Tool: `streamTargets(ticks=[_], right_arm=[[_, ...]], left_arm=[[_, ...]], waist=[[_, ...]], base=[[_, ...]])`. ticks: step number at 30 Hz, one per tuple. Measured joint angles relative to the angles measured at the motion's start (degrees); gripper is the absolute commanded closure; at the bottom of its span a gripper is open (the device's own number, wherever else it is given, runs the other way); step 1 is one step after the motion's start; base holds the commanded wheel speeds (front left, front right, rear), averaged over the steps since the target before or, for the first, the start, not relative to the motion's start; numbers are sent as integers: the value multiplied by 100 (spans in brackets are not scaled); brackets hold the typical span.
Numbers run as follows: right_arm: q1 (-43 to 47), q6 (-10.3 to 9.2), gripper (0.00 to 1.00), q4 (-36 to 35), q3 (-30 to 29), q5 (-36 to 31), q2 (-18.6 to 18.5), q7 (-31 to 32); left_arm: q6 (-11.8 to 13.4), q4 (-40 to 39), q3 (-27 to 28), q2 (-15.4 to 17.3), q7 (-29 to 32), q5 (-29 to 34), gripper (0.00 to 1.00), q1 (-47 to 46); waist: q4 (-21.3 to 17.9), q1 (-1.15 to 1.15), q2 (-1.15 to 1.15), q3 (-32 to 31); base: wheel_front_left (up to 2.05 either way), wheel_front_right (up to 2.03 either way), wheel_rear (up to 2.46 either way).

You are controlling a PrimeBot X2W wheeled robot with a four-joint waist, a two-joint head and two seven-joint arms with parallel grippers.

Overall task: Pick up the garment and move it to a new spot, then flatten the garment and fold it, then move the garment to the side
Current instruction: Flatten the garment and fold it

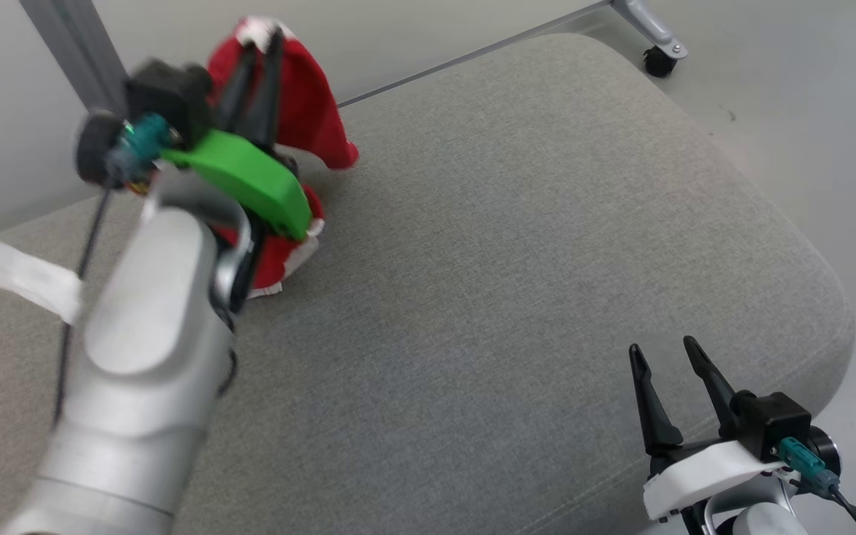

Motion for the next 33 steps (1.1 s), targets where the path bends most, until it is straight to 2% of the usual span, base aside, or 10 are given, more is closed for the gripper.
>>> streamTargets(ticks=[3,5,10,14,16,20,23,28,33], right_arm=[[32,1,0,12,-65,-10,2,0],[91,1,0,40,-104,-57,2,0],[103,1,0,74,-163,-112,3,0],[114,1,0,120,-177,-175,3,0],[158,1,0,147,-158,-202,8,0],[269,1,0,178,-177,-212,4,0],[358,1,0,205,-189,-215,9,0],[384,1,0,223,-164,-220,10,0],[372,1,0,216,-125,-219,8,0]], left_arm=[[-100,-122,-265,-376,-99,-339,100,886],[-156,-257,-545,-514,-104,-555,100,1475],[-203,-578,-1267,-624,-131,-1122,100,2866],[-205,-584,-1549,-625,-192,-1346,100,3672],[-167,-499,-1507,-504,-278,-1390,100,3973],[74,-337,-1182,-143,-467,-1481,100,4388],[131,-267,-931,22,-543,-1586,100,4613],[-10,-224,-672,420,-630,-1586,100,4639],[-151,-367,-491,655,-661,-1510,100,4547]], waist=[[146,0,0,0],[268,0,0,0],[653,0,0,-11],[979,0,0,-53],[1128,0,0,-88],[1421,0,0,-174],[1620,0,0,-242],[1941,0,0,-338],[2190,0,0,-399]], base=[[0,0,0],[0,0,0],[0,0,0],[0,0,0],[0,0,0],[0,0,0],[0,0,0],[0,0,0],[0,0,0]])
